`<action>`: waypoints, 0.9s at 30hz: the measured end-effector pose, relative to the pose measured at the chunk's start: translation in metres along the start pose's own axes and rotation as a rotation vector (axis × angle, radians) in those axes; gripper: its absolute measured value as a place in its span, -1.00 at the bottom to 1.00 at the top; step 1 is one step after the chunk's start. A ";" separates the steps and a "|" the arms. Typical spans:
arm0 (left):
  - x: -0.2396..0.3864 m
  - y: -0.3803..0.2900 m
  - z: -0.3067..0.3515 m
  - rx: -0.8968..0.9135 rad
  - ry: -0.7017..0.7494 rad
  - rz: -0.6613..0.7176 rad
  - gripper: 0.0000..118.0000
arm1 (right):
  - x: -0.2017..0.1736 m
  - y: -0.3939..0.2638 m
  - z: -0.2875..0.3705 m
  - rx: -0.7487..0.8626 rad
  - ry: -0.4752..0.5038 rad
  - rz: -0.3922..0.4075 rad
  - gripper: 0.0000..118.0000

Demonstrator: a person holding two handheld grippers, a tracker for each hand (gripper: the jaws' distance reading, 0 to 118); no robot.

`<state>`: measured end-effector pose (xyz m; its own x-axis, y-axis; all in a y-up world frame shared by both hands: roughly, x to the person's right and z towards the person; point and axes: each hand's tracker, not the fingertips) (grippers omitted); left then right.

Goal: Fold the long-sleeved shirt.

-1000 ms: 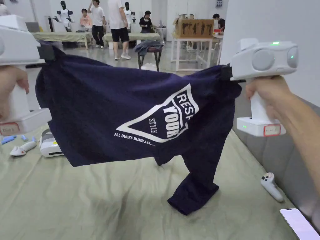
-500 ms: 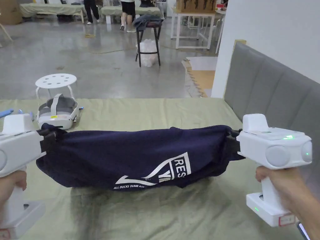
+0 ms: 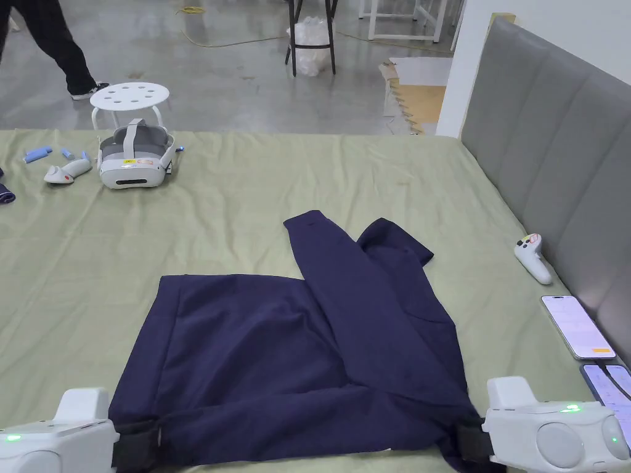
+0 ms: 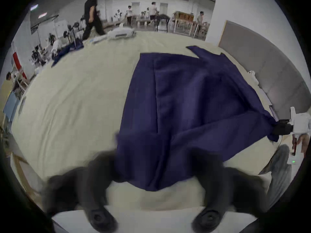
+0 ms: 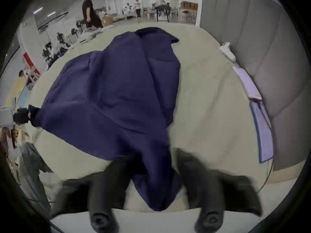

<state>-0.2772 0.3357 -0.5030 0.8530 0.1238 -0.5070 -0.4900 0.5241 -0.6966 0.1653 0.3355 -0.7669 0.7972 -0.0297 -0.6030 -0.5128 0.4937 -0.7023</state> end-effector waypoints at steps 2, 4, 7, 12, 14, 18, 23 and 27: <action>-0.006 0.005 0.022 0.117 -0.004 -0.010 0.73 | 0.002 0.010 0.030 0.100 0.008 -0.021 1.00; -0.006 0.014 0.043 0.164 -0.060 -0.012 0.27 | 0.006 0.025 0.060 0.200 0.053 -0.052 0.82; 0.002 0.033 0.062 0.211 -0.054 -0.011 -0.91 | 0.014 0.038 0.075 0.251 0.032 -0.079 -0.98; 0.009 0.061 0.066 0.268 -0.077 -0.031 -0.92 | 0.013 0.045 0.069 0.225 0.023 -0.092 -0.54; 0.012 0.074 0.060 0.274 -0.084 -0.039 -0.92 | 0.015 0.045 0.049 0.197 0.030 -0.108 0.51; 0.027 0.105 0.035 0.269 -0.073 -0.090 -0.92 | 0.011 0.037 0.010 0.065 -0.008 -0.079 0.48; 0.028 0.151 -0.024 0.199 -0.093 -0.101 -0.92 | 0.019 0.035 -0.046 -0.035 0.029 -0.093 -0.05; 0.030 0.185 -0.072 0.173 -0.053 -0.116 -0.87 | 0.013 0.037 -0.046 -0.022 0.070 -0.111 -0.84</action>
<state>-0.3555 0.3760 -0.6835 0.9123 0.0963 -0.3980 -0.3541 0.6737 -0.6487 0.1418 0.3134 -0.8180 0.8254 -0.1441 -0.5459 -0.4306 0.4646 -0.7737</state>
